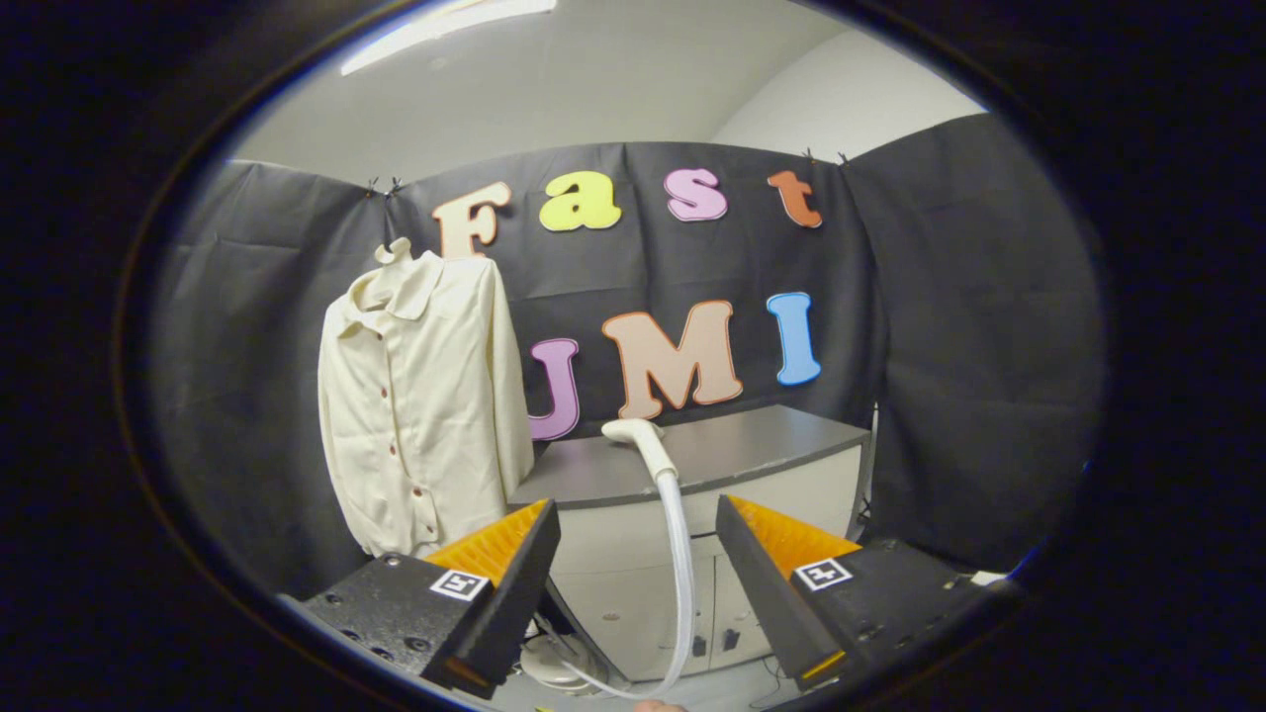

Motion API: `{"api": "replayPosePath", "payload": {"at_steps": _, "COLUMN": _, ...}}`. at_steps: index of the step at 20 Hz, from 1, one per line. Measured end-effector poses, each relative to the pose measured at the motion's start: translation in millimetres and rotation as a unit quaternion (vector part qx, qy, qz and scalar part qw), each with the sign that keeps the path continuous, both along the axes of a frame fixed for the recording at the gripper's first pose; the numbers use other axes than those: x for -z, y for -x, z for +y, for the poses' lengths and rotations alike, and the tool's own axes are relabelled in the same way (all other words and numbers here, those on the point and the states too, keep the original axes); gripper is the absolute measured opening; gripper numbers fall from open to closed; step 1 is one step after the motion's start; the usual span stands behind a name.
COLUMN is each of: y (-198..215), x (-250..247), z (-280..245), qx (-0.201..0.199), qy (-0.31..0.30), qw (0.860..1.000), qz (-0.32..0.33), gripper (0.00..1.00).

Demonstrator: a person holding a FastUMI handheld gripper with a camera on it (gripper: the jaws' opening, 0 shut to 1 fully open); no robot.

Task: Iron the clothes twice with a garment steamer, once on the left side and once on the right side.

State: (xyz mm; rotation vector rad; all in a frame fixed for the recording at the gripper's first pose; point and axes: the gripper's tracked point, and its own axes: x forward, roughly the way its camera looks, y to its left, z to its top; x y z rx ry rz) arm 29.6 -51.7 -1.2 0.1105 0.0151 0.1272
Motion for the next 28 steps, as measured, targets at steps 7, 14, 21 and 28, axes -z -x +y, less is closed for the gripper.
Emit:
{"api": "replayPosePath", "payload": {"at_steps": 7, "y": -35, "x": -15, "z": -18, "qx": -0.019, "qy": 0.012, "qw": 1.0, "qz": 0.008, "gripper": 0.97}}
{"api": "replayPosePath", "payload": {"at_steps": 14, "y": -103, "x": -42, "z": -23, "qx": -0.04, "qy": 0.014, "qw": 0.999, "qz": 0.027, "gripper": 0.97}}
{"api": "replayPosePath", "payload": {"at_steps": 21, "y": -204, "x": -61, "z": -21, "qx": -0.058, "qy": 0.012, "qw": 0.996, "qz": 0.072, "gripper": 0.97}}
{"api": "replayPosePath", "payload": {"at_steps": 28, "y": -295, "x": -47, "z": 13, "qx": -0.084, "qy": 0.024, "qw": 0.985, "qz": 0.145, "gripper": 0.97}}
